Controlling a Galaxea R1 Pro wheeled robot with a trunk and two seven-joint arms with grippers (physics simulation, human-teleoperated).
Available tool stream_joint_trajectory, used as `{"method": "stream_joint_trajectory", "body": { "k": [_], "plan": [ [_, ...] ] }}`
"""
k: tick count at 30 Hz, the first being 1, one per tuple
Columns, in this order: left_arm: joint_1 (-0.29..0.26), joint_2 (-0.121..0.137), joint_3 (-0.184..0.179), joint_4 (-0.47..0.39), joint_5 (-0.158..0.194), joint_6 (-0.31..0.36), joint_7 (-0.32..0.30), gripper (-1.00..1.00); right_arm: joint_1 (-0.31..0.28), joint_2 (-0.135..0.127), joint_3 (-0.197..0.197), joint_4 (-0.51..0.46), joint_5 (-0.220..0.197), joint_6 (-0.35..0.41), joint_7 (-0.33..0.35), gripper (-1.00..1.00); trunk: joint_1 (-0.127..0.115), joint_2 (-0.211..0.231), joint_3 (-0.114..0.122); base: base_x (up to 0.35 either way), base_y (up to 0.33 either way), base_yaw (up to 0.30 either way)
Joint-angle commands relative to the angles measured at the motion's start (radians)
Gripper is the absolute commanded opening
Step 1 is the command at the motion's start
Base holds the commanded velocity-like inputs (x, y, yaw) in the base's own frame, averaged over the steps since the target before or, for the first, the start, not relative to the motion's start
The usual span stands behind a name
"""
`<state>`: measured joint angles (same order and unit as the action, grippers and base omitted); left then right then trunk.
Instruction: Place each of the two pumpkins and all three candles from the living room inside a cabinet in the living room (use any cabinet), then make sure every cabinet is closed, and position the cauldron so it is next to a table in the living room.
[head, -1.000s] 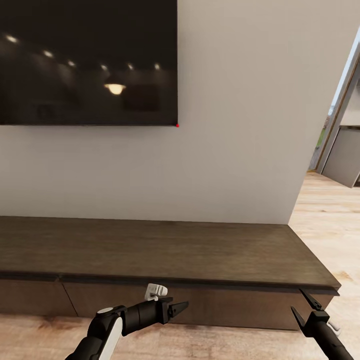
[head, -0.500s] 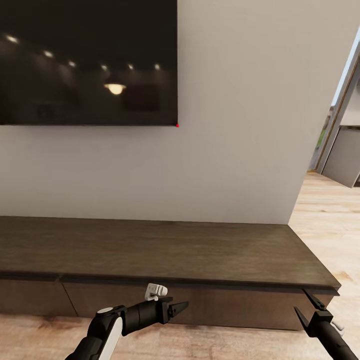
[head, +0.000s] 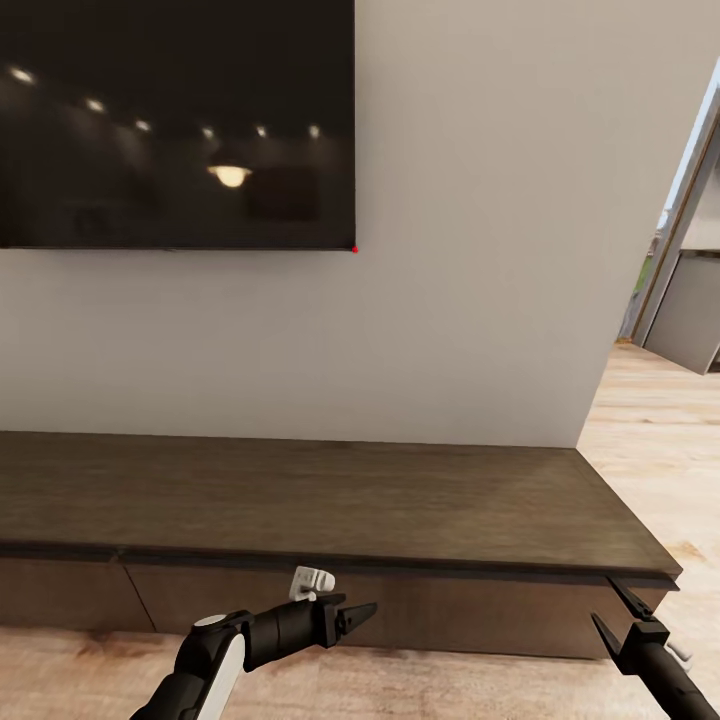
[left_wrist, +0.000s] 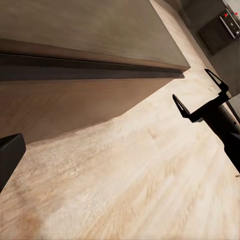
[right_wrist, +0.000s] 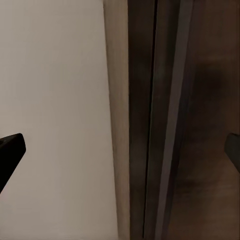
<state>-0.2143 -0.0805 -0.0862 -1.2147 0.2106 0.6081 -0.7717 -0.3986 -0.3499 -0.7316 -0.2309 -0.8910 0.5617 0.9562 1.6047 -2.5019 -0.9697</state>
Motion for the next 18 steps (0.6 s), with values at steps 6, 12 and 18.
{"method": "stream_joint_trajectory", "body": {
  "k": [6,12,18],
  "plan": [
    [0.0,0.0,0.0,0.0,0.006,0.007,0.0,1.0,0.0,-0.001,0.004,0.001,-0.005,0.007,0.002,1.0,0.0,0.0,-0.001,0.0,0.0,0.0],
    [0.0,0.0,0.0,0.0,0.006,0.007,0.0,1.0,0.0,-0.002,0.029,0.001,-0.005,0.007,0.004,1.0,0.0,0.0,-0.001,0.0,0.0,0.0],
    [0.0,0.0,0.0,0.0,0.006,0.007,0.0,1.0,0.0,-0.005,0.046,0.001,-0.005,0.007,0.005,1.0,0.0,0.0,-0.001,0.0,0.0,0.0]
  ]
}}
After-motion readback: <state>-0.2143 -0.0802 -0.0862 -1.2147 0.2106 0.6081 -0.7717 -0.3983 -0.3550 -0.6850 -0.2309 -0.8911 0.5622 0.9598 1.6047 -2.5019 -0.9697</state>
